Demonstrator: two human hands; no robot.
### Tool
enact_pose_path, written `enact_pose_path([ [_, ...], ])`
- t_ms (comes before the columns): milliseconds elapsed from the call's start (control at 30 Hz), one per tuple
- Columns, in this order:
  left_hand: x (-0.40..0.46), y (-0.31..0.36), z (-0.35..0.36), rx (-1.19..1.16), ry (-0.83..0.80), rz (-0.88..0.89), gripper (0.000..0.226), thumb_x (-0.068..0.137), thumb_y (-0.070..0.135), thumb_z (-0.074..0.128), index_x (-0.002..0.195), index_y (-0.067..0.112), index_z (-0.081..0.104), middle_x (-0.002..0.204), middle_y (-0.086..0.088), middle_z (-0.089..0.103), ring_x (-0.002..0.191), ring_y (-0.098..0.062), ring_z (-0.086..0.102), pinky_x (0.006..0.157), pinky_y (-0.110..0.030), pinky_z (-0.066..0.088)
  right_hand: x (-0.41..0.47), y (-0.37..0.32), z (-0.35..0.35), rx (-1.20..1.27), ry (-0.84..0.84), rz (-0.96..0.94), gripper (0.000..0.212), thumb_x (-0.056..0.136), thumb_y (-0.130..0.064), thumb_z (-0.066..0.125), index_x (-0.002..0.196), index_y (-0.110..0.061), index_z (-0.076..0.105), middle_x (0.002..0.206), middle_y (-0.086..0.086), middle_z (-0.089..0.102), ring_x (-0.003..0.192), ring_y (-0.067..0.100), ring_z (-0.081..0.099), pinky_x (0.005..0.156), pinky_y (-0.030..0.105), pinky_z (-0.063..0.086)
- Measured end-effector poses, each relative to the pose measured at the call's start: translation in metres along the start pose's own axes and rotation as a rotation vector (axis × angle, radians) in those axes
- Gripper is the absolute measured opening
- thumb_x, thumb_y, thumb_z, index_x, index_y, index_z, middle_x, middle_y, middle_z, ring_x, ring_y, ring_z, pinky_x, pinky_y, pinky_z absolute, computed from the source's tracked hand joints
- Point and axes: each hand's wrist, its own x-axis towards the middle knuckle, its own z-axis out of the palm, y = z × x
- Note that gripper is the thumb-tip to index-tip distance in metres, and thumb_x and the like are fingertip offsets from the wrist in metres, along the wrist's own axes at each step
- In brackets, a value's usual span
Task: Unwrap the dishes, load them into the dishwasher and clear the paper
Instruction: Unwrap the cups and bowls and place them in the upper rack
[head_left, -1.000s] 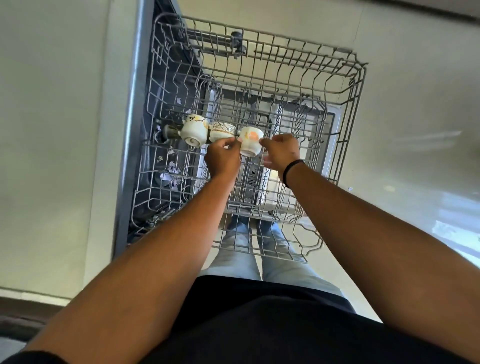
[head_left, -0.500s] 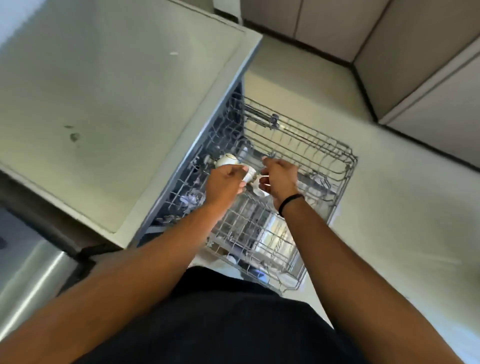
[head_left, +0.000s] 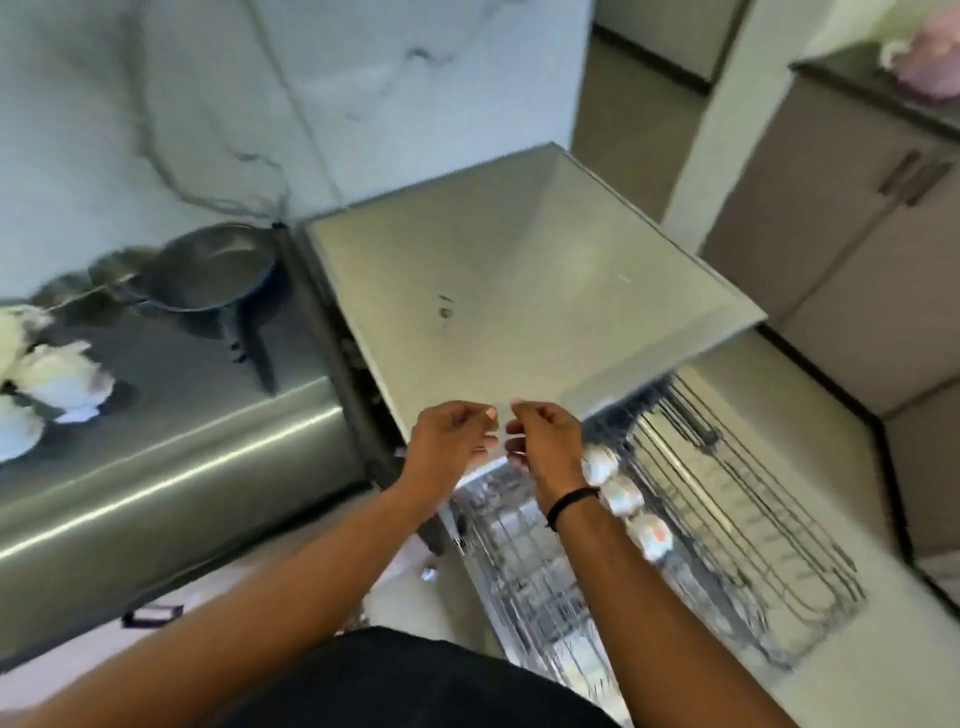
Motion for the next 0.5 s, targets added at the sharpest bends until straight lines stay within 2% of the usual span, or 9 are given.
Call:
enact_pose_path([
  [133,-0.001,0.017,-0.09,-0.052,0.111,0.067,0.011,0.096,0.015,0.067,0.088,0.017,0.072,0.086,-0.009,0.077,0.077,-0.021,0.073,0.076,-0.036,0.06,-0.014,-0.015,0.1,-0.099,-0.133,-0.075,0.008,0.095,-0.017,0.066,0.088,-0.011,0.067,0.073,0.008,0.067,0.057,0.019,0.059,0.051,0.026,0.051],
  [200,-0.002,0.022,-0.148,-0.061,0.171,0.105,0.008,0.097,0.017,0.066,0.093,0.017,0.073,0.089,-0.009,0.077,0.082,-0.021,0.074,0.077,-0.034,0.06,-0.027,-0.017,0.161,-0.129,-0.204,-0.113,0.012,0.095,-0.017,0.066,0.084,-0.012,0.066,0.072,0.007,0.067,0.057,0.019,0.06,0.052,0.027,0.051],
  [267,-0.002,0.026,-0.207,-0.106,0.241,0.14,0.009,0.097,0.015,0.064,0.096,0.013,0.073,0.087,-0.008,0.075,0.08,-0.019,0.072,0.072,-0.029,0.058,-0.039,-0.013,0.223,-0.153,-0.279,-0.149,0.015,0.095,-0.017,0.066,0.081,-0.012,0.066,0.069,0.007,0.066,0.055,0.019,0.059,0.051,0.027,0.049],
  [433,0.004,0.019,-0.337,-0.198,0.435,0.155,0.009,0.096,0.015,0.065,0.094,0.012,0.072,0.089,-0.012,0.076,0.083,-0.022,0.074,0.068,-0.027,0.059,-0.067,0.013,0.354,-0.241,-0.469,-0.171,0.012,0.097,-0.017,0.064,0.093,-0.005,0.066,0.074,0.009,0.064,0.053,0.015,0.058,0.044,0.024,0.048],
  [500,0.007,0.013,-0.376,-0.22,0.5,0.147,0.009,0.096,0.016,0.065,0.093,0.012,0.073,0.086,-0.009,0.075,0.08,-0.022,0.073,0.071,-0.031,0.059,-0.076,0.022,0.392,-0.264,-0.522,-0.141,0.012,0.097,-0.017,0.065,0.094,-0.006,0.065,0.079,0.009,0.064,0.055,0.015,0.059,0.045,0.025,0.049],
])
